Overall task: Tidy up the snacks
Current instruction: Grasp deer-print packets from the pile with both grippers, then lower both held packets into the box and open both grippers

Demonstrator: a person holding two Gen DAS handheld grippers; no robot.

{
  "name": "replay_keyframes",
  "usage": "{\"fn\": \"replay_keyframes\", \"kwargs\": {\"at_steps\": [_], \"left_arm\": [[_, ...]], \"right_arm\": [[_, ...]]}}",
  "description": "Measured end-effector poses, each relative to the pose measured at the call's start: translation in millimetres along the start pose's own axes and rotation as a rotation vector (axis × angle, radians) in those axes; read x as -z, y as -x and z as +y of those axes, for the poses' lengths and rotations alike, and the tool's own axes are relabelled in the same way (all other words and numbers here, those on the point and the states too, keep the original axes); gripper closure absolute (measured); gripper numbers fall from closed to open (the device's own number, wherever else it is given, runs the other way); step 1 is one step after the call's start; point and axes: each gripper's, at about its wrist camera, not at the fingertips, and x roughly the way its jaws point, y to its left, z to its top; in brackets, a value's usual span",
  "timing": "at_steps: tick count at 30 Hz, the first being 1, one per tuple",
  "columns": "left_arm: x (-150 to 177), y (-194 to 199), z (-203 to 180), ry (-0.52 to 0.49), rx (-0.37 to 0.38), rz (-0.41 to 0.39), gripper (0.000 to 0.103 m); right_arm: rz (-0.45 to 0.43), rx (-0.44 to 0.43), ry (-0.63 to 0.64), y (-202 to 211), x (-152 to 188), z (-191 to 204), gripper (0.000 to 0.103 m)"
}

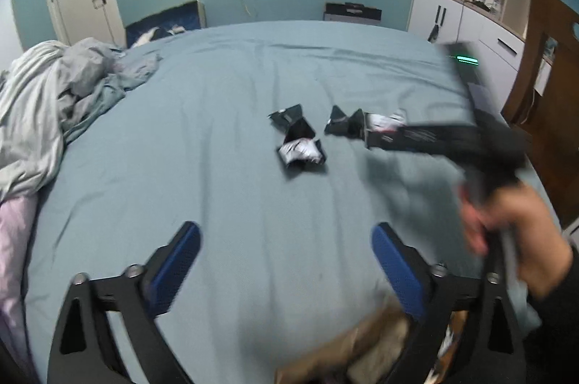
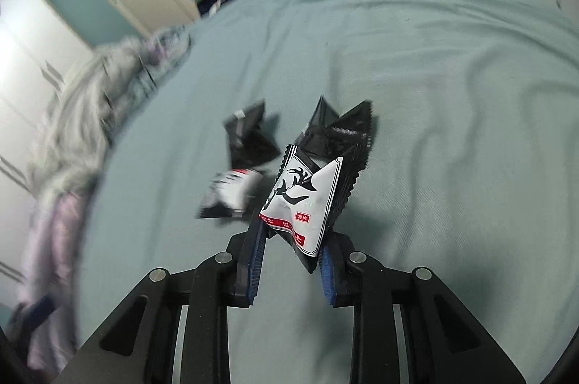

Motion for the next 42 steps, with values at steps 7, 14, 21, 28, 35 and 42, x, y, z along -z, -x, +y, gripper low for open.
{"fn": "replay_keyframes", "kwargs": {"at_steps": [7,14,21,28,35,42], "left_arm": [[-59.4,-115.9,-25.2,-0.022,0.000,0.202,0.000],[-81.9,-204.8,-26.4,-0.033,-0.167,0.331,0.007],[-74.2,-210.5,-7.3,0.058,-0.054,0.371,0.060],[-52.0,-135.7,8.5,0.033,-0.001,0.303,0.065],[-6.4,-15.3,15.3,0.042,0.029,0.084,0.066],[44.8,82.4,-14.4,-0.071,0.095,-0.051,0.065]], "right_arm": [[-0.112,-0.028,-0.160,91.4,46.5,-21.2,0.078],[-0.146,-0.112,-0.154,162.7,109.8,-36.9,0.078],[-0.170,-0.106,-0.057,193.6,173.5,-41.2,0.078],[-0.081,-0.077,-0.014,158.0,150.4,-28.9,0.078],[-0.106,-0.049,0.016,168.6,140.1,-14.5,0.078],[-0.119,0.007,0.026,166.5,144.7,-4.6,0.078]]}}
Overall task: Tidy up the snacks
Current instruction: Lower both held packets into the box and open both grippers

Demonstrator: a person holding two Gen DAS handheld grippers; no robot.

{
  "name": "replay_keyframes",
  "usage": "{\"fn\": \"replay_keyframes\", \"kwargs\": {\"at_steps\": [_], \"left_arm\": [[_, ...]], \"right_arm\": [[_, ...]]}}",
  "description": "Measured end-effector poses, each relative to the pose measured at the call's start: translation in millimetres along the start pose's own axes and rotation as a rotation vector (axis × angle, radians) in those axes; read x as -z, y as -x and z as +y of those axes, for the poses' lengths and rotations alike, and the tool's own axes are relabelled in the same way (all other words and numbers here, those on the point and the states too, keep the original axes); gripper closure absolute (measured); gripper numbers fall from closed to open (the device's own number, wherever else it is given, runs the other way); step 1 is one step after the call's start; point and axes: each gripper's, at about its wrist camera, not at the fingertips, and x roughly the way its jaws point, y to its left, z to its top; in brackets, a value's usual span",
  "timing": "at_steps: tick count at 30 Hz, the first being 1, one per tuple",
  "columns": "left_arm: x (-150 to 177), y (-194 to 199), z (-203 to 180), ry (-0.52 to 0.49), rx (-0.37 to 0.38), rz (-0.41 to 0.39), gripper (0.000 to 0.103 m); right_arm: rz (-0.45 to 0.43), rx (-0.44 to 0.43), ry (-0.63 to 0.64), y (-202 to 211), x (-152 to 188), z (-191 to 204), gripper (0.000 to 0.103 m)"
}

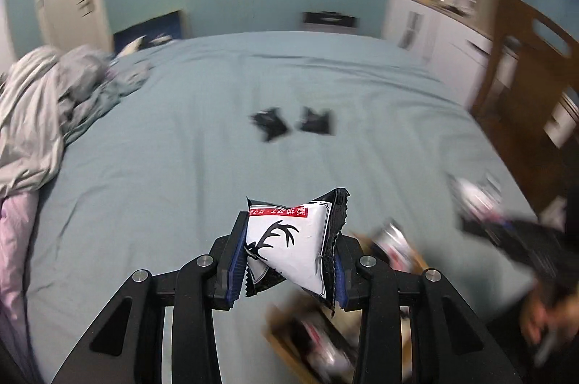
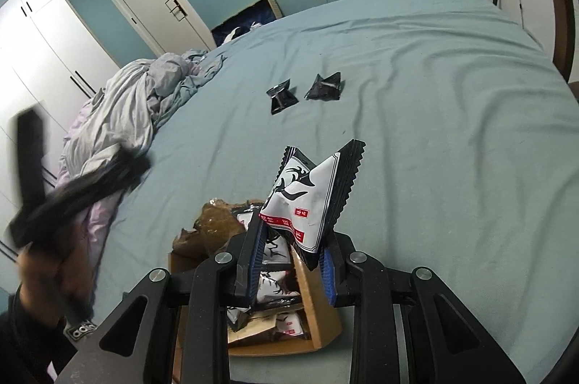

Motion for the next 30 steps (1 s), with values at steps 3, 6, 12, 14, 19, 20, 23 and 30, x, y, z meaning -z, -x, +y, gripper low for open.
{"fn": "replay_keyframes", "kwargs": {"at_steps": [3,6,12,14,19,20,23,30], "left_arm": [[23.0,12.6,-30.7,-0.128,0.039,-0.009,0.065],[37.7,5.8,-46.0,-0.186,0.053,0.004,0.063],[47.4,-6.9,-46.0,-0.176,0.093,0.074,0.038],[44.9,-1.6,-41.5,-0.161,0.045,0.037,0.019],[40.4,11.3,-24.0,-0.127,-0.069,-0.038,0.019],[39.8,12.7,-21.0,-0.126,-0.096,-0.046,0.019],[35.6,12.3,-11.2,-0.106,-0.132,-0.055,0.018],[33.0,5.7,11.8,0.007,-0.124,-0.027,0.018]], "right_arm": [[-0.004,0.027,0.008,-1.0,1.6,4.6,0.078],[0.001,0.040,0.013,-3.7,2.1,9.1,0.078],[-0.012,0.070,0.078,-1.9,6.3,24.4,0.078],[-0.020,0.068,0.100,-1.7,6.9,29.1,0.078],[-0.020,0.031,0.156,-5.4,10.6,37.5,0.078],[-0.017,0.017,0.168,-5.5,11.8,40.3,0.078],[-0.014,-0.020,0.230,-4.8,17.1,49.1,0.076],[0.067,-0.093,0.379,-15.2,30.2,72.4,0.075]]}}
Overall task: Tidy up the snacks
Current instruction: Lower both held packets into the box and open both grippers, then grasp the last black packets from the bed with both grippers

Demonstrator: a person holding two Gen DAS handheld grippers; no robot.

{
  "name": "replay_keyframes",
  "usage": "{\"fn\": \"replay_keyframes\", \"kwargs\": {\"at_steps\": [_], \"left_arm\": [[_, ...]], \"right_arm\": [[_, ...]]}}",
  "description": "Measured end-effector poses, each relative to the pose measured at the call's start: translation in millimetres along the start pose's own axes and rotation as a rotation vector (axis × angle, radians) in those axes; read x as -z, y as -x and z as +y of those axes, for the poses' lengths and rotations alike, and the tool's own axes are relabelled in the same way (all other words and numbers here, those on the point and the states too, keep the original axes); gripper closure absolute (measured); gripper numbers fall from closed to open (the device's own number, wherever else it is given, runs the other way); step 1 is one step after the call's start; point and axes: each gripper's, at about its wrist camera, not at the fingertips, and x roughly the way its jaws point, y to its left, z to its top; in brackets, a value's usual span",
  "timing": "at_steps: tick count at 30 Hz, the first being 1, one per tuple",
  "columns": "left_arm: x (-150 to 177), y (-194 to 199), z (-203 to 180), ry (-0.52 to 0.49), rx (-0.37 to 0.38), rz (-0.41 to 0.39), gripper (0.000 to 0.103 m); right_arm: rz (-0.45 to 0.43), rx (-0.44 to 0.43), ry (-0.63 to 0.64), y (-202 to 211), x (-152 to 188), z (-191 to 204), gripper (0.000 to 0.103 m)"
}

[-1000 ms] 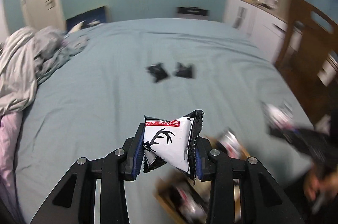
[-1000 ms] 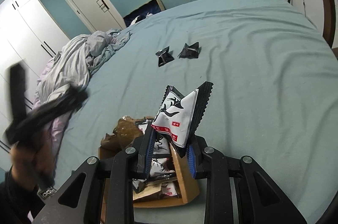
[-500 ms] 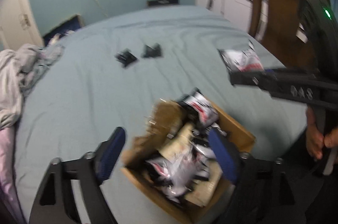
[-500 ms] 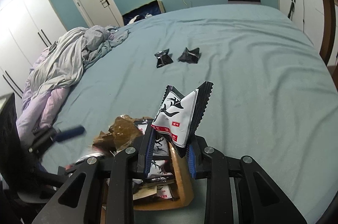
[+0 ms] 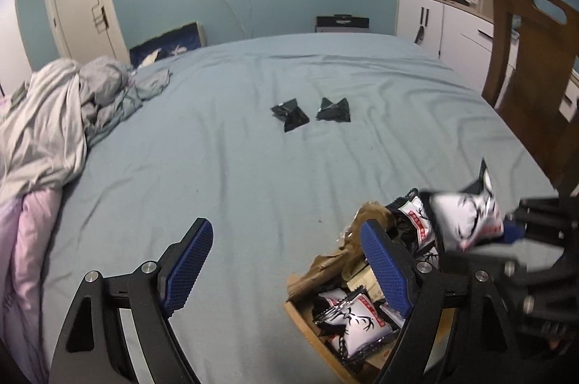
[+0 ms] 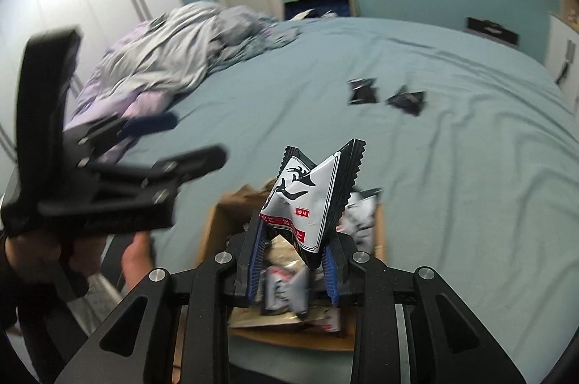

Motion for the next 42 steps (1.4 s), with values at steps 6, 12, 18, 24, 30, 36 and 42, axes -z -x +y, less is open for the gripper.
{"fn": "replay_keyframes", "kwargs": {"at_steps": [6,12,18,24,30,36,42], "left_arm": [[2.2,-7.4,5.3,0.043,0.031,0.038,0.018],[3.7,-4.0,-5.9,-0.010,0.016,0.021,0.018],[3.9,-3.5,-11.4,-0.027,0.029,0.024,0.018],[3.7,-2.9,-11.3,-0.016,0.044,0.029,0.018],[2.9,-3.2,-10.6,-0.001,0.070,0.039,0.018],[4.0,-6.2,-10.2,0.028,0.120,0.069,0.018],[0.8,-11.7,-7.7,0.054,0.135,0.084,0.018]], "right_arm": [[0.057,-0.002,-0.046,-6.3,-8.9,-10.7,0.069],[-0.022,0.006,-0.128,9.3,-18.7,-24.2,0.031],[-0.080,0.059,-0.181,18.7,-10.5,-31.2,0.031],[-0.103,0.099,-0.214,23.2,-7.0,-30.0,0.031],[-0.085,0.120,-0.242,21.5,-8.9,-32.5,0.031],[-0.085,0.151,-0.247,21.8,-20.5,-40.0,0.031],[-0.073,0.192,-0.225,14.0,-34.3,-55.5,0.031]]}}
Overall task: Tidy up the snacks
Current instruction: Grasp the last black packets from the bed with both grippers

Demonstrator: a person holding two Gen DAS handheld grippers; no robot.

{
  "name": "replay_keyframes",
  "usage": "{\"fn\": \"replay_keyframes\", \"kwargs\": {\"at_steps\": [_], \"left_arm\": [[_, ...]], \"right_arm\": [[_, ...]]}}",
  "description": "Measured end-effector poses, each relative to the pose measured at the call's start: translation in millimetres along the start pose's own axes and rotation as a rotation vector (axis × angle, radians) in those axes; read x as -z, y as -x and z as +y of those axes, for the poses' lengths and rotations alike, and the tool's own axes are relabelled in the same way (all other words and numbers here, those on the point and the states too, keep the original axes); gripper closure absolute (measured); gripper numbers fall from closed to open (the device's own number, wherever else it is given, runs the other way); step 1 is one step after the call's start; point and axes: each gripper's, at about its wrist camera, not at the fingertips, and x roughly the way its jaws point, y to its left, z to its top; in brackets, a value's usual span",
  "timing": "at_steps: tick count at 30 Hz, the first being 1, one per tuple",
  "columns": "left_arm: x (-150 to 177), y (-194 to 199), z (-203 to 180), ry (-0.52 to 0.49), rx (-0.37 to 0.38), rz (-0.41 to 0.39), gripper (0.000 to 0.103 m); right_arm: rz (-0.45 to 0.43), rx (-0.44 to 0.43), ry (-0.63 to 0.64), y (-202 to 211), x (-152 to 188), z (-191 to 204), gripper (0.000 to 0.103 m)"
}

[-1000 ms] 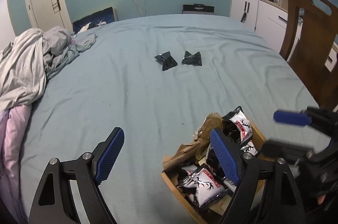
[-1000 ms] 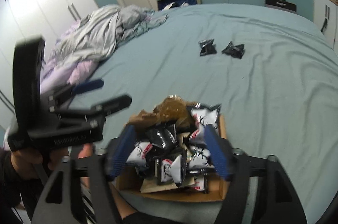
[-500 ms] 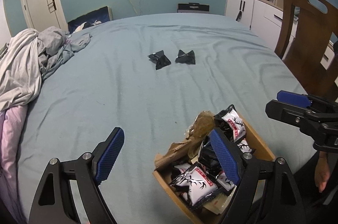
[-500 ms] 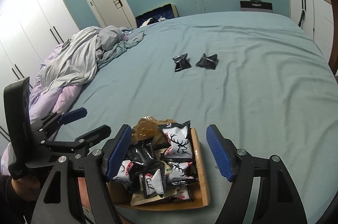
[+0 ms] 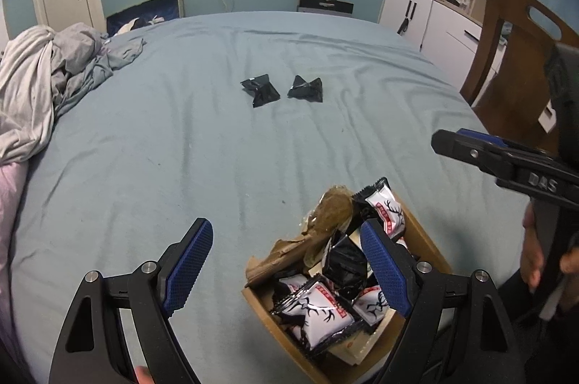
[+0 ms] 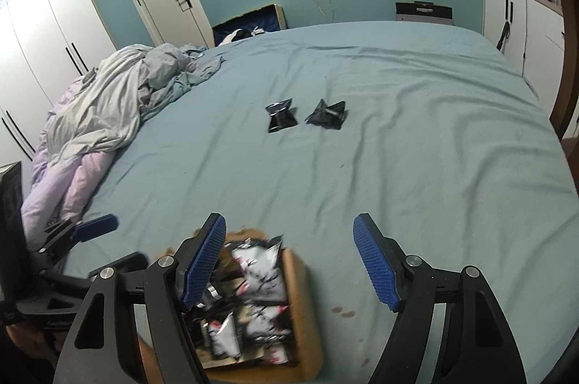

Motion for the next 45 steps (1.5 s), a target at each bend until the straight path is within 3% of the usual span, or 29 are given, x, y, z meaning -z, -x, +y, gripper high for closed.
{"fn": "replay_keyframes", "kwargs": {"at_steps": [9,15,25,30,35,40,41,42,45], "left_arm": [[-3.6,-9.6,11.6,0.055,-0.002,0.033,0.018],[-5.5,-13.9,19.3,0.081,0.015,0.059,0.018],[-13.4,-24.9,25.0,0.093,0.045,0.087,0.018],[-16.0,-33.3,29.2,0.108,0.036,0.104,0.018],[-22.5,-39.6,35.3,0.126,0.037,0.097,0.018],[-40.2,-59.3,51.1,0.166,0.073,0.139,0.018],[-46.9,-63.7,55.6,0.185,0.094,0.144,0.018],[-54.0,-67.8,58.2,0.192,0.109,0.148,0.018],[-82.5,-86.5,60.0,0.182,0.101,0.156,0.018]], "right_arm": [[0.091,0.045,-0.076,-43.0,-40.0,-39.0,0.031],[0.205,0.072,-0.089,-101.8,-70.8,-57.7,0.031],[0.182,0.002,0.013,-182.0,-122.2,-54.0,0.031],[0.180,0.046,0.087,-227.1,-123.6,-55.3,0.031],[0.166,-0.019,0.100,-267.9,-130.8,-50.5,0.031],[0.161,-0.005,0.082,-300.9,-129.4,-55.3,0.031],[0.122,-0.006,0.098,-297.9,-126.9,-55.7,0.036],[0.107,0.008,0.116,-296.6,-126.2,-54.2,0.053],[0.085,0.005,0.135,-290.1,-125.3,-55.5,0.064]]}}
